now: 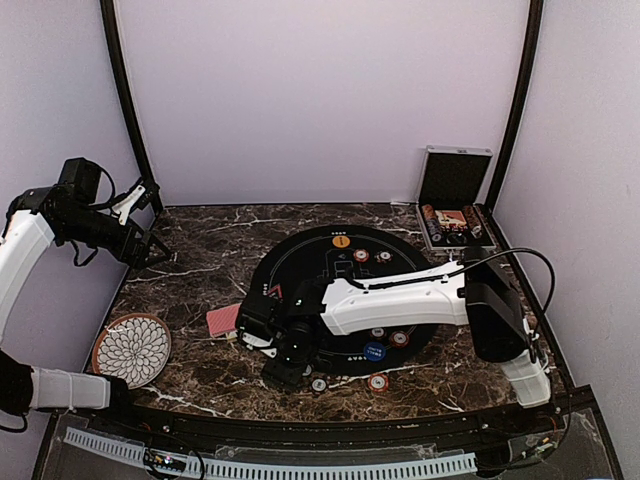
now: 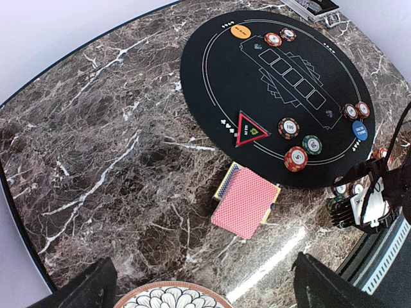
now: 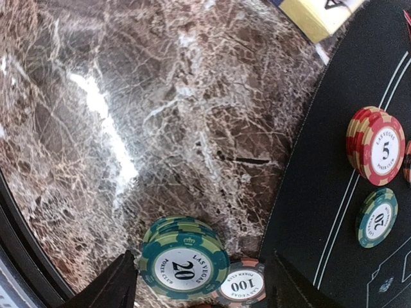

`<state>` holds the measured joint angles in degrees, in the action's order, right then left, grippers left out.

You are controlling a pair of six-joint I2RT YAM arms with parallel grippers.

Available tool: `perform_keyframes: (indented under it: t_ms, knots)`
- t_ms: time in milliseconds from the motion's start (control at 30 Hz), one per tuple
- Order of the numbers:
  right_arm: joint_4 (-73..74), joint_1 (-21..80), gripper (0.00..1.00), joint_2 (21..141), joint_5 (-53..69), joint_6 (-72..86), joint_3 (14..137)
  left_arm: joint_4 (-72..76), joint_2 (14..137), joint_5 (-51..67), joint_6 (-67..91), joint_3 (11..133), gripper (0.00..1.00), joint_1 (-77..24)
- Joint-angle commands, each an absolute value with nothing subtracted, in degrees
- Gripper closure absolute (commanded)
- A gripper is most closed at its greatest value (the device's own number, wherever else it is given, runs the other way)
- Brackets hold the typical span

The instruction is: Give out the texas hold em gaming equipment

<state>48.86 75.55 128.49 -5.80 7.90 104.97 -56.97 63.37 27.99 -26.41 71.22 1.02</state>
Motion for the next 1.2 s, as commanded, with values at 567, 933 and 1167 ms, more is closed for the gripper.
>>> perform_keyframes:
  t_ms: [567, 933, 1167]
  knots:
    - [47.3, 75.2, 0.43, 129.6, -5.1, 8.3, 104.3, -58.0, 62.1, 28.2, -27.2, 71.0, 0.01, 1.2]
    - [47.3, 75.2, 0.56, 129.4, -4.8, 8.1, 104.0, -57.9, 62.3, 28.2, -27.2, 71.3, 0.01, 1.2]
    - [47.8, 75.2, 0.66, 128.5, -4.6, 8.1, 105.2, -57.9, 62.4, 28.2, -27.2, 71.3, 0.01, 1.2]
